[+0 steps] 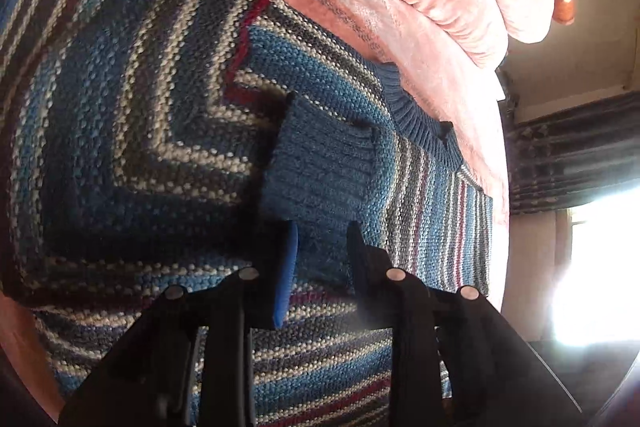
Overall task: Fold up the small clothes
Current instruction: 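Lay the sleeve on the body and open the right tool, then grasp the other sleeve cuff with the left tool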
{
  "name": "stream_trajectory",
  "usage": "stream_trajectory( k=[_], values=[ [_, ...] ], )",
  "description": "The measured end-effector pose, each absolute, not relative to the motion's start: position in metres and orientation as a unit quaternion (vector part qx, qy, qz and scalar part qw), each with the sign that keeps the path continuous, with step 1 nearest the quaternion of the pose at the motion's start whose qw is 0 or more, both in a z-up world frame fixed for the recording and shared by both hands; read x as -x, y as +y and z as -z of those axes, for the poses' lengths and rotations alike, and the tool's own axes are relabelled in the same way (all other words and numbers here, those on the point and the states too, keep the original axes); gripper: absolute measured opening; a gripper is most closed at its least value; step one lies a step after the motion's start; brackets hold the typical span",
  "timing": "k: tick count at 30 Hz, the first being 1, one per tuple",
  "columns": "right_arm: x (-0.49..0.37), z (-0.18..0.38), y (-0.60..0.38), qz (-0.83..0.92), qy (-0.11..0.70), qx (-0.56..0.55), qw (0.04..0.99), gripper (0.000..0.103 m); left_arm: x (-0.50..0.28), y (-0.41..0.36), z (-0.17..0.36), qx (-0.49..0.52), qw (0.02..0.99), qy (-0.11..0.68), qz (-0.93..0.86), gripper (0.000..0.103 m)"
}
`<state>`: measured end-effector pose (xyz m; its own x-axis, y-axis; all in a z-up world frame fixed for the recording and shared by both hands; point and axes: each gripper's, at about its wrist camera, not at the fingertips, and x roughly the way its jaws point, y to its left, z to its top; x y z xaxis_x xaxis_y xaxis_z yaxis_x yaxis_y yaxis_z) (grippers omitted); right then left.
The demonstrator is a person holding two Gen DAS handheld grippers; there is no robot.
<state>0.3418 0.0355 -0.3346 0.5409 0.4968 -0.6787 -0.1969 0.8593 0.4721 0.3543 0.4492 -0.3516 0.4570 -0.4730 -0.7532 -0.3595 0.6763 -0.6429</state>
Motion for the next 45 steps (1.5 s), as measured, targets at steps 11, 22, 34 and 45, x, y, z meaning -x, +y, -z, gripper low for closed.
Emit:
stream_trajectory(
  k=[11, 22, 34, 45],
  values=[
    [-0.334, 0.328, 0.046, -0.211, 0.424, -0.148, 0.868, 0.046, -0.176, 0.629, 0.281, 0.455, 0.797, 0.382, -0.11, 0.079],
    [-0.314, 0.318, 0.065, -0.22, 0.401, -0.091, 0.885, 0.046, -0.084, 0.795, 0.322, 0.539, 0.742, 0.312, -0.248, 0.078],
    [-0.312, 0.321, 0.077, -0.225, 0.403, -0.067, 0.885, 0.046, -0.104, 0.826, 0.359, 0.534, 0.734, 0.318, -0.273, 0.014],
    [-0.308, 0.3, 0.077, -0.24, 0.396, -0.071, 0.884, 0.046, -0.133, 0.778, 0.259, 0.486, 0.81, 0.259, -0.2, 0.006]
  ],
)
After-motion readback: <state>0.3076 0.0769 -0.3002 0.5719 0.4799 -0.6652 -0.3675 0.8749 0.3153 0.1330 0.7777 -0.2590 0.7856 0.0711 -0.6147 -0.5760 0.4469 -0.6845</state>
